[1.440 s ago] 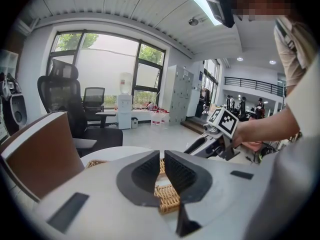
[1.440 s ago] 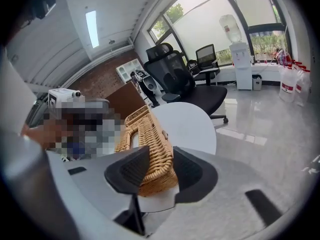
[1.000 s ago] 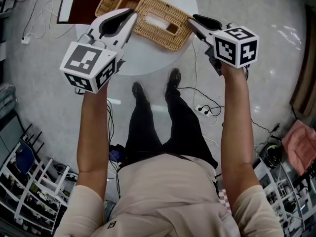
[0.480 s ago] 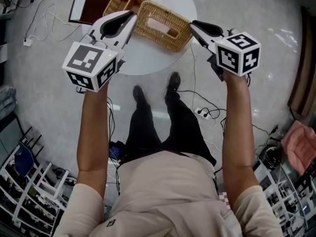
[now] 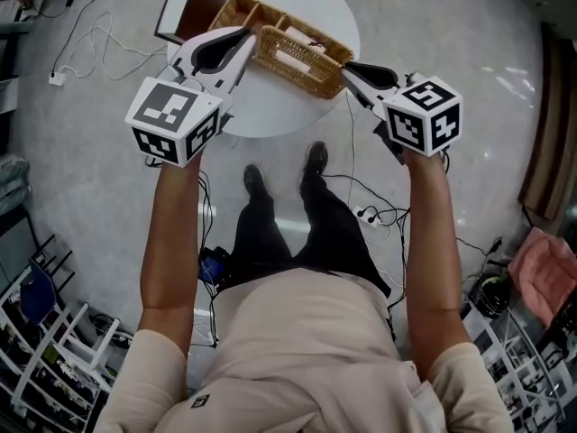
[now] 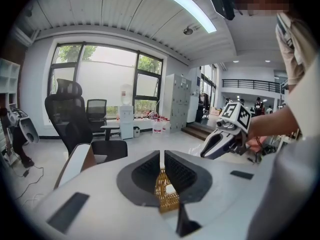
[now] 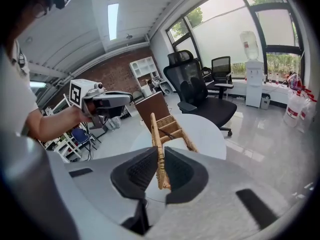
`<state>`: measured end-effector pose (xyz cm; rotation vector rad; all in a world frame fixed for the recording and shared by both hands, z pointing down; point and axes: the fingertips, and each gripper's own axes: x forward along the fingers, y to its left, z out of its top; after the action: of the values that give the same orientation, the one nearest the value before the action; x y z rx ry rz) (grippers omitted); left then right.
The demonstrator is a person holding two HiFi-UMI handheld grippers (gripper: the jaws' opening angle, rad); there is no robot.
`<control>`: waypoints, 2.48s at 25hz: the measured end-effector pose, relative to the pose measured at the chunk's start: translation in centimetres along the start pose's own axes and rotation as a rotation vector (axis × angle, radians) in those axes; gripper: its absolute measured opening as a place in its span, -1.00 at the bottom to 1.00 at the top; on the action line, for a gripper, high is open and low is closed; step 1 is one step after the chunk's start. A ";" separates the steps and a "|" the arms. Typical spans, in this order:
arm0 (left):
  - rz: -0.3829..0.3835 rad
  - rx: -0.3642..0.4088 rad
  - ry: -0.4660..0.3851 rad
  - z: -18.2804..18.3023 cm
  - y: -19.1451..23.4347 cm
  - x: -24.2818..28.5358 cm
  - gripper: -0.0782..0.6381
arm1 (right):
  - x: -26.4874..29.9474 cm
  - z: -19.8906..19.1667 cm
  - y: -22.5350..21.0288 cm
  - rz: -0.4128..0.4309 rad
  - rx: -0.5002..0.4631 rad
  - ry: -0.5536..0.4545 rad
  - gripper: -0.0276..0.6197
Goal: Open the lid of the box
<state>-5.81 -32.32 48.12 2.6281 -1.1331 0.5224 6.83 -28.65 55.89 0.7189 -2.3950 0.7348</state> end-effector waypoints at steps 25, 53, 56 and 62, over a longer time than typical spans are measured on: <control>-0.007 0.046 0.001 1.7 -1.5 -9.5 -0.71 | 1.0 -4.9 11.2 0.035 -0.062 0.168 -0.81; -0.051 0.106 -0.107 6.4 -5.0 -17.9 -0.71 | -3.1 -2.0 18.7 -0.017 -0.107 0.075 -0.86; -0.068 0.120 -0.137 7.7 -6.3 -19.0 -0.71 | -5.3 1.0 19.8 -0.042 -0.129 -0.037 -0.93; -0.106 0.157 -0.194 10.2 -8.7 -20.9 -0.71 | -11.3 8.8 22.7 -0.118 -0.235 -0.290 -0.93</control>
<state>-10.41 -16.35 29.66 2.9091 -1.0352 0.3548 -1.88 -14.32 34.97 0.9087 -2.6112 0.3098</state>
